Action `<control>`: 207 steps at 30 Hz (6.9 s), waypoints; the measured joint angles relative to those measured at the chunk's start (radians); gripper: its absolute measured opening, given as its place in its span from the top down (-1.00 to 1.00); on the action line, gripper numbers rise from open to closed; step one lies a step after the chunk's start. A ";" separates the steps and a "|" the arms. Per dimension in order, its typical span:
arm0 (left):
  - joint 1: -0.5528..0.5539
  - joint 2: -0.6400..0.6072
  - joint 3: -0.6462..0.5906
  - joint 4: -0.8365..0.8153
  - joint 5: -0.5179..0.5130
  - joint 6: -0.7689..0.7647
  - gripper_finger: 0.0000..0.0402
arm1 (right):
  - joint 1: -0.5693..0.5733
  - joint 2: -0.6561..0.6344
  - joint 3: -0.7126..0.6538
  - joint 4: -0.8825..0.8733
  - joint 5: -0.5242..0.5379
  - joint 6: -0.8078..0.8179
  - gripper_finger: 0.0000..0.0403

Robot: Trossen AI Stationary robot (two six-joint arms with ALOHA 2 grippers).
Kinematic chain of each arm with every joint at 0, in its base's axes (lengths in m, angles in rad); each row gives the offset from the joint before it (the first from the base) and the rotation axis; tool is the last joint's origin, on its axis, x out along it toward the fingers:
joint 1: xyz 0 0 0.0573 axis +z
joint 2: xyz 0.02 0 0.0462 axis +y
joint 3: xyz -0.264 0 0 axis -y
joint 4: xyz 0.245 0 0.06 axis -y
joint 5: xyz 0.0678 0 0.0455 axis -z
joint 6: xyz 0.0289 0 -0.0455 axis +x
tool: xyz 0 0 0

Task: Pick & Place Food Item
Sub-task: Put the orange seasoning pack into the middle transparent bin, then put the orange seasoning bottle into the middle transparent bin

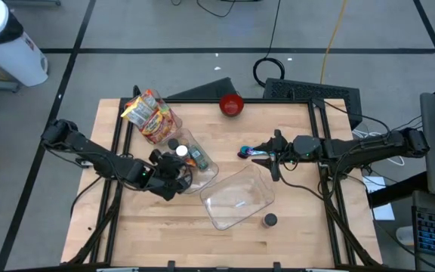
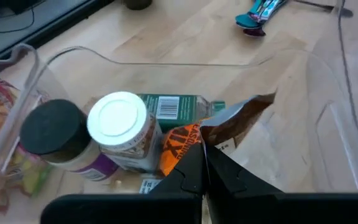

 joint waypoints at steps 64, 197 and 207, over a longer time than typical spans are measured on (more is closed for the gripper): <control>0.188 0.000 -0.062 0.078 0.159 -0.001 0.85 | 0.000 0.000 0.000 -0.001 -0.003 0.000 -0.05; 0.092 0.073 -0.061 1.224 0.295 0.647 -0.40 | 0.680 0.189 -0.165 0.730 0.266 -0.177 0.16; 0.138 0.320 0.071 1.341 0.413 0.725 -0.40 | 0.352 0.167 -0.029 0.306 0.157 -0.022 0.16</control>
